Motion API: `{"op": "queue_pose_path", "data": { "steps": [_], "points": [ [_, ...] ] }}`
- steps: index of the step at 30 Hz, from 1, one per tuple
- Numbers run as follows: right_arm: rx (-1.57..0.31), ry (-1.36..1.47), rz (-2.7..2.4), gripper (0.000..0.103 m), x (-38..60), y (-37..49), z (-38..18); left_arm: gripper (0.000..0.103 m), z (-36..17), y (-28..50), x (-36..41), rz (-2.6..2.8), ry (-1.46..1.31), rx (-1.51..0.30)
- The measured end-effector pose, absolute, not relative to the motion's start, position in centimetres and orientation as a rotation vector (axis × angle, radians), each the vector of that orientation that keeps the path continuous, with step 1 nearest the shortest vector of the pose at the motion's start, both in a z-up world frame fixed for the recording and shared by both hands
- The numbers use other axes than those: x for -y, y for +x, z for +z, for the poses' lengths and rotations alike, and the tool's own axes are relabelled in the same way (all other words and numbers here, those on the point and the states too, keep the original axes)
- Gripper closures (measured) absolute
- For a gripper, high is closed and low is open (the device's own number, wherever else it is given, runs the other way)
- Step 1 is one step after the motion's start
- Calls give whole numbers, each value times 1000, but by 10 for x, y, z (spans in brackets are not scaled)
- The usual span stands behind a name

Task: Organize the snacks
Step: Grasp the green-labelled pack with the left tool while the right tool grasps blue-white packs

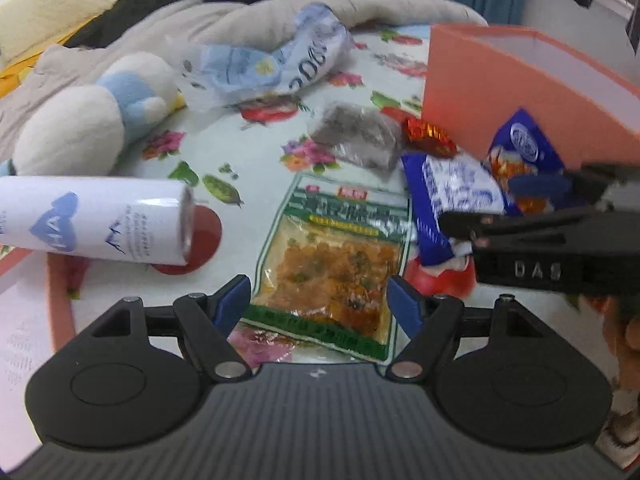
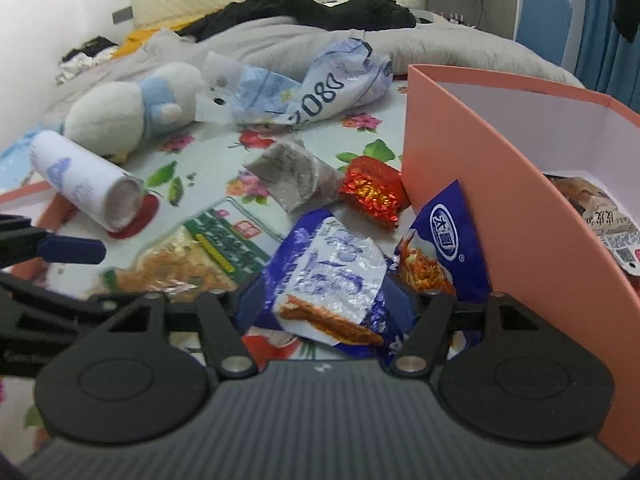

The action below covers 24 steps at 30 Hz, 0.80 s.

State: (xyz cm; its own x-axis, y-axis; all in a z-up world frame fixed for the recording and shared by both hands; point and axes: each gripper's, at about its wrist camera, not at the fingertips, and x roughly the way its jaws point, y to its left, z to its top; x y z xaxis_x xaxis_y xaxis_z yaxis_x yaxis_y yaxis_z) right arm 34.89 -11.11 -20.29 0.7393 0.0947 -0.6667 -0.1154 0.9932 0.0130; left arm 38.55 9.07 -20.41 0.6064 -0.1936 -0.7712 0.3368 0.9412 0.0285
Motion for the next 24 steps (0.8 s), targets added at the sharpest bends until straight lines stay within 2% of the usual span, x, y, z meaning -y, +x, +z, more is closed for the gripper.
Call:
{"op": "queue_pose_path", "data": {
  "steps": [12,21,22,24],
  "points": [
    [-800,-36,157,22,110,360,-220,26,-221,384,-97,-300,111,-881],
    [-841,-23,208,26,115,355,-211,33,-212,369,-86,-255,84,-922],
    [-838,-18,212,33,116,351,-209,33,-212,364,-86,-248,78,-924],
    [-841,-15,220,35,117,344,-206,33,-211,354,-88,-220,52,-936]
  ]
}}
